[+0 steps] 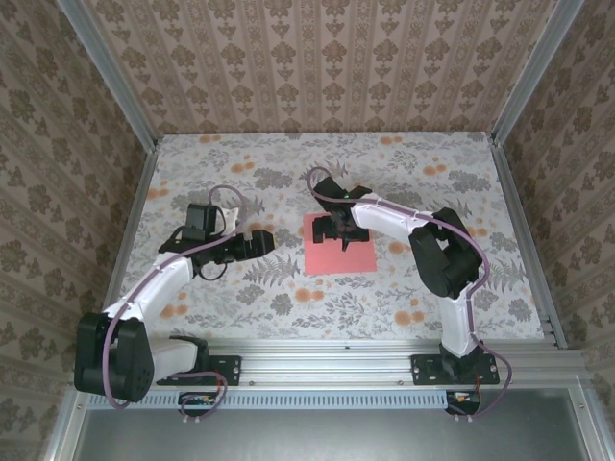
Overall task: Fold a paper plane with a square sheet of paper (pick it up from the middle)
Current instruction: Move the square sheet of paper to the center of the table.
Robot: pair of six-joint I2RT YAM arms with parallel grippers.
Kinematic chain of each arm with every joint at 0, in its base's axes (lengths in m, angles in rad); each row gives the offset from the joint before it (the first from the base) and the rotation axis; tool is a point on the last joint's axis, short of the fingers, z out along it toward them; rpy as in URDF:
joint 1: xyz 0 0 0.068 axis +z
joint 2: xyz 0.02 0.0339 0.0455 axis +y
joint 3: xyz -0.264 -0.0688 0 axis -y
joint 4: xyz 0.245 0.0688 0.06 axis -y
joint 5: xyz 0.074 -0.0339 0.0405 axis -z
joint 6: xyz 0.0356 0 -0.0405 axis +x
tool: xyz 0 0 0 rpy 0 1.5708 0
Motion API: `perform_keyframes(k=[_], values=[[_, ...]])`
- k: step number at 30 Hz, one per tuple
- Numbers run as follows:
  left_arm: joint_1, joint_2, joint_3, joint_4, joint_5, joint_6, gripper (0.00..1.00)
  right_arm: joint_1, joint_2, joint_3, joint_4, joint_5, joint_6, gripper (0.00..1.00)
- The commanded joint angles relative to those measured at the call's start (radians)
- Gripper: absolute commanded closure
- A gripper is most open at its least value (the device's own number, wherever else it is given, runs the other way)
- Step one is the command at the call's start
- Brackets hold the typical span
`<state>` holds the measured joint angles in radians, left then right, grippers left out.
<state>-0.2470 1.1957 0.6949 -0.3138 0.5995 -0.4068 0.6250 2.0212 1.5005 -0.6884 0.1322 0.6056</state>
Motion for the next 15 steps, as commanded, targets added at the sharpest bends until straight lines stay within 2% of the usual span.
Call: perform_keyframes(k=[1,15], values=[[0.008,-0.008,-0.009,-0.003,0.022,0.014,0.0,0.008,0.034,0.048,-0.081,0.03,0.018,0.01],[0.014,-0.036,-0.042,-0.024,0.011,0.022,0.0,0.016,0.133,0.133,-0.127,0.064,0.056,0.01]])
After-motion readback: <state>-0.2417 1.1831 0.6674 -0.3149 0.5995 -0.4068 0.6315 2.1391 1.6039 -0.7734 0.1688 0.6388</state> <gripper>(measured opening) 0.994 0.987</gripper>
